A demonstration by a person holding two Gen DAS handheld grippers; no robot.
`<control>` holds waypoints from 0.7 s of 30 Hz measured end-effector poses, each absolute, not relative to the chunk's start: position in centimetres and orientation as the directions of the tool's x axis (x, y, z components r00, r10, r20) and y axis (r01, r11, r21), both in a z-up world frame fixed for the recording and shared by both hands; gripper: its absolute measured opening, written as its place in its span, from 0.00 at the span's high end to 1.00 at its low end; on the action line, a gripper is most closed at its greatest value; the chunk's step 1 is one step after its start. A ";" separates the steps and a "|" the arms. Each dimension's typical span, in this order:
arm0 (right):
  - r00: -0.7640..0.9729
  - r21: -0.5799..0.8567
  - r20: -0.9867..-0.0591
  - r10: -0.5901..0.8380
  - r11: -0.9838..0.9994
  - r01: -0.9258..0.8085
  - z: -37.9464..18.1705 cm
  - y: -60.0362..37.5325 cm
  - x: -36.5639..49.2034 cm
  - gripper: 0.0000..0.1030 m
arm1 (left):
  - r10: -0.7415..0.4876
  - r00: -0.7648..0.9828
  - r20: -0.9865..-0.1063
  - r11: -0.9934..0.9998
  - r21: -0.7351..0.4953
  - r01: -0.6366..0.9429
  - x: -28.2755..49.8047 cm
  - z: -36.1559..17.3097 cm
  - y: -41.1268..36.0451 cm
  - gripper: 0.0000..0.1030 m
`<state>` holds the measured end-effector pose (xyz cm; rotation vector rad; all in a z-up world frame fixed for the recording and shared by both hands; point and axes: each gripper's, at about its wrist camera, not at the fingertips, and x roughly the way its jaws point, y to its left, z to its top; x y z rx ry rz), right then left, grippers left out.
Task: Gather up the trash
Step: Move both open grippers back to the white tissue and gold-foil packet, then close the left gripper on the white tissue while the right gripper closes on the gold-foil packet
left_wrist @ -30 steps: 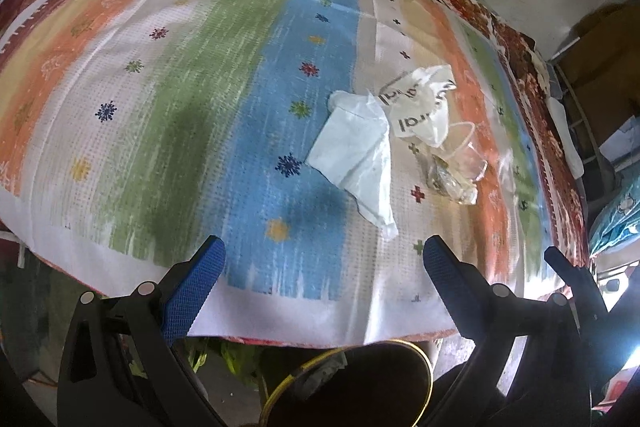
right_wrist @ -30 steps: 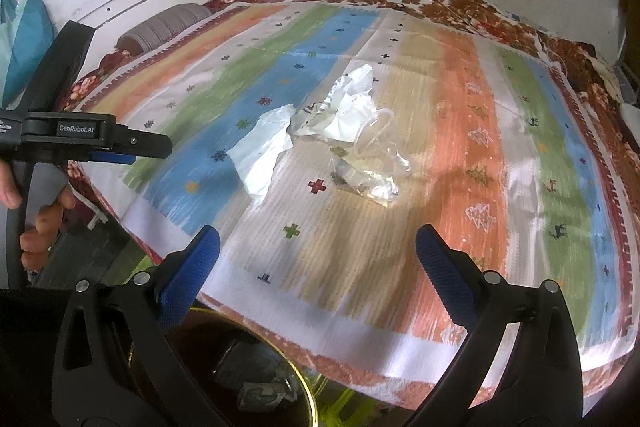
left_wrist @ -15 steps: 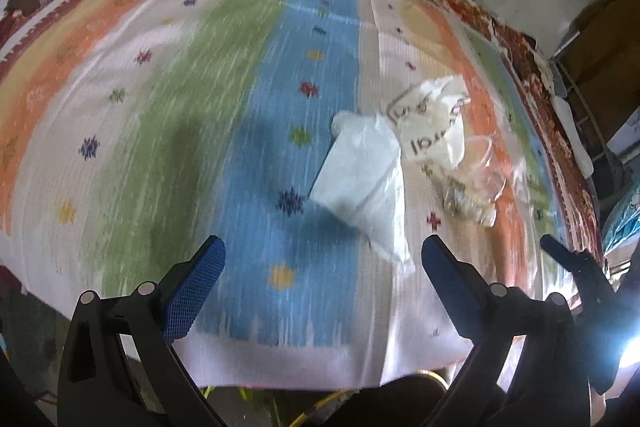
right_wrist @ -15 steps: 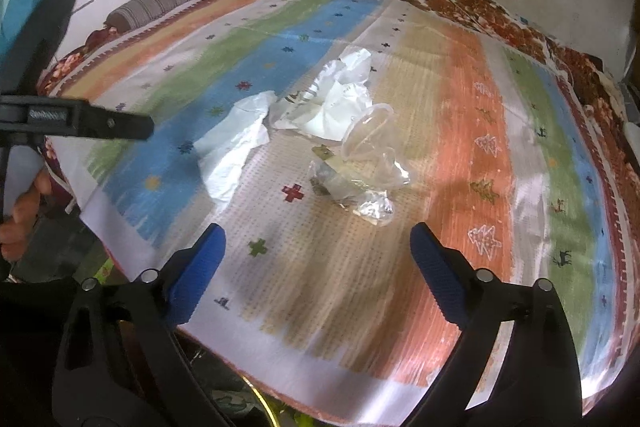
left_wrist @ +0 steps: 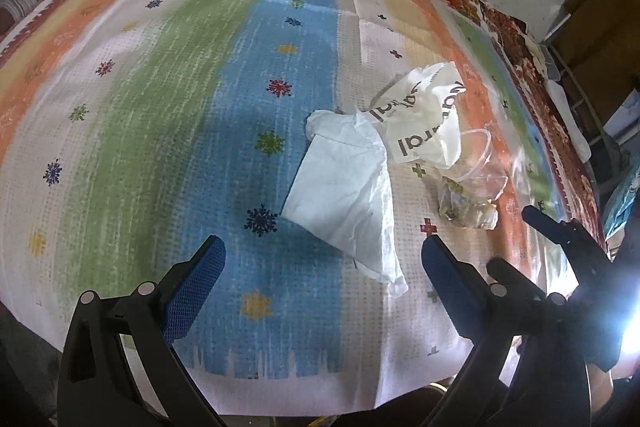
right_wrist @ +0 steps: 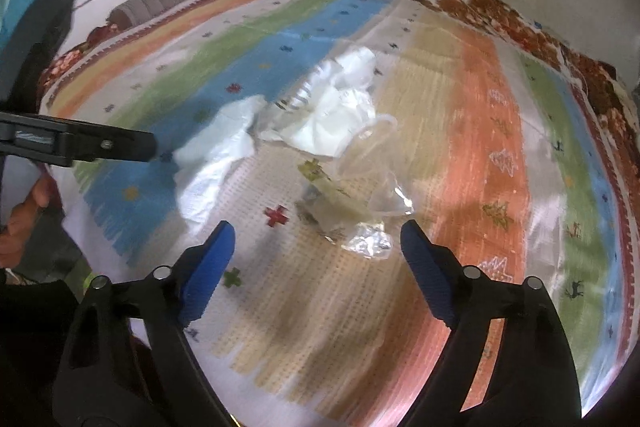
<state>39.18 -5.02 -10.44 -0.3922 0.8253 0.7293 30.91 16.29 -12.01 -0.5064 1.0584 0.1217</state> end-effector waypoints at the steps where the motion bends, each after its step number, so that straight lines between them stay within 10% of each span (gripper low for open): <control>1: 0.452 -0.023 -0.780 0.432 0.702 -0.712 -10.8 -5.2 39.6 0.30 | -0.150 0.493 -0.857 0.876 -0.347 -0.336 31.0 -12.2 16.4 0.07; 21: 0.384 0.093 -0.805 0.453 0.735 -0.672 -13.1 -5.6 42.0 0.73 | -0.174 0.482 -0.859 0.905 -0.332 -0.267 33.5 -14.1 14.3 0.20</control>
